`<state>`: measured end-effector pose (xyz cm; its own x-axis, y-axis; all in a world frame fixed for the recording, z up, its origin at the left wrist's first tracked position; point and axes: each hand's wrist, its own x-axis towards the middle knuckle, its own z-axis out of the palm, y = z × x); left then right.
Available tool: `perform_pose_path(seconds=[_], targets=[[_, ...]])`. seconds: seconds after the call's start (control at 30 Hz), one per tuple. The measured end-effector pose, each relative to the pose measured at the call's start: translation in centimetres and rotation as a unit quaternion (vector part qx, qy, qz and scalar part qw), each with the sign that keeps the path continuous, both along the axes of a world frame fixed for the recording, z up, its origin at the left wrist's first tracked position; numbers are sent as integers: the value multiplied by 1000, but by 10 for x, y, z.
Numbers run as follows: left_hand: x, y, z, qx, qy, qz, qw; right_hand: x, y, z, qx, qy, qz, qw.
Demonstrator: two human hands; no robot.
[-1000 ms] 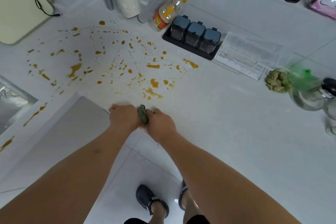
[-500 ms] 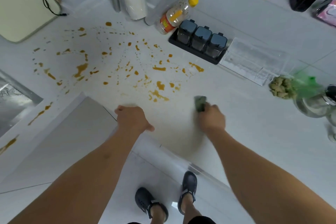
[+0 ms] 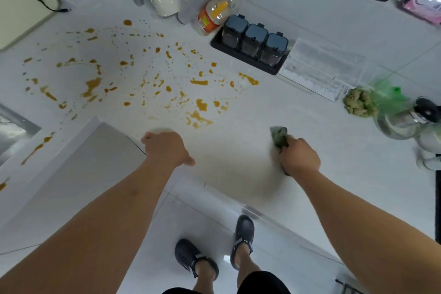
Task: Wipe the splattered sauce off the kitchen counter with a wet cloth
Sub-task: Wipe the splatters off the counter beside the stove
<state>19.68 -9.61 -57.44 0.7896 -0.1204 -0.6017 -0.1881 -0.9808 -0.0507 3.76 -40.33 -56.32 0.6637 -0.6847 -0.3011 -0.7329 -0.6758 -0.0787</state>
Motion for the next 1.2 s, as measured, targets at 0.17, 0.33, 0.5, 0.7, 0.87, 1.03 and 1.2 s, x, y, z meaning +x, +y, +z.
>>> perform_pose_path(seconds=[0.17,0.33,0.5,0.7,0.87,1.03,1.2], targets=[[-13,-7,11,14,15,57,998,5,-8,-12,32,-18,-152,988],[-28,-30,29,12,-19,145,989,33,138,-16,100,-78,150,980],[-37,-49,31,-6,-15,216,976,24,162,-8,87,-71,292,950],[-33,-33,25,-39,-36,253,966,28,2,-7,40,-12,150,988],[-24,-28,14,-32,30,225,973,74,-86,-2,13,13,79,997],[-11,-43,15,15,38,242,969,133,-86,-8,45,2,64,997],[-9,-48,28,32,36,229,972,178,-76,-17,63,-45,109,991]])
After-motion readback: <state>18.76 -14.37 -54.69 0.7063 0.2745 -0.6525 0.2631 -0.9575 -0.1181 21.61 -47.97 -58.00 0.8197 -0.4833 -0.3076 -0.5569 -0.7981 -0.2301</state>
